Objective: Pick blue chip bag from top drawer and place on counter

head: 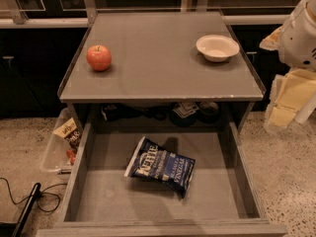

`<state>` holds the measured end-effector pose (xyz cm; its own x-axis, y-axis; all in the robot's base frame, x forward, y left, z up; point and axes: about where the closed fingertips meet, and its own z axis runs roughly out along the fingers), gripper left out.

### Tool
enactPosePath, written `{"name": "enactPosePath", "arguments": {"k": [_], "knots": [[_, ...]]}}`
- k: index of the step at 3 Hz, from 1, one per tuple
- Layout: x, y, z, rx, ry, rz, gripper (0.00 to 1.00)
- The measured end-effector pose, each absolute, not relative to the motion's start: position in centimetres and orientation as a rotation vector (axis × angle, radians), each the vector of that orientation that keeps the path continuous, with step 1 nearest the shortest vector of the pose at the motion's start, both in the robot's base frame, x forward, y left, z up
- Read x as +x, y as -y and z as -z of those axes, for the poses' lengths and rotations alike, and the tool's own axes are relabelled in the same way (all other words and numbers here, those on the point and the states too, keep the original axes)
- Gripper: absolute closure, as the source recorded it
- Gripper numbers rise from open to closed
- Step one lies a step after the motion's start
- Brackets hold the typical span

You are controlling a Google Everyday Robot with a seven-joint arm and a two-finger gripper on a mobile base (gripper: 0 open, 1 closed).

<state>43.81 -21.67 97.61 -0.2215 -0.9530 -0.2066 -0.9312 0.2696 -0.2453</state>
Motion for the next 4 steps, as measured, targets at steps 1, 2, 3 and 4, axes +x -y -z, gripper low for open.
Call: {"name": "enactPosePath", "arguments": {"k": [1, 2, 3, 4], "knots": [[43.8, 21.7, -97.6, -1.725, -2.232, 0.098, 0.0], [43.5, 21.3, -96.2, -1.737, -2.237, 0.095, 0.0], [42.4, 20.0, -92.3, -1.794, -2.225, 0.088, 0.0], [41.3, 18.8, -85.9, -1.843, -2.2, 0.023, 0.0]]}}
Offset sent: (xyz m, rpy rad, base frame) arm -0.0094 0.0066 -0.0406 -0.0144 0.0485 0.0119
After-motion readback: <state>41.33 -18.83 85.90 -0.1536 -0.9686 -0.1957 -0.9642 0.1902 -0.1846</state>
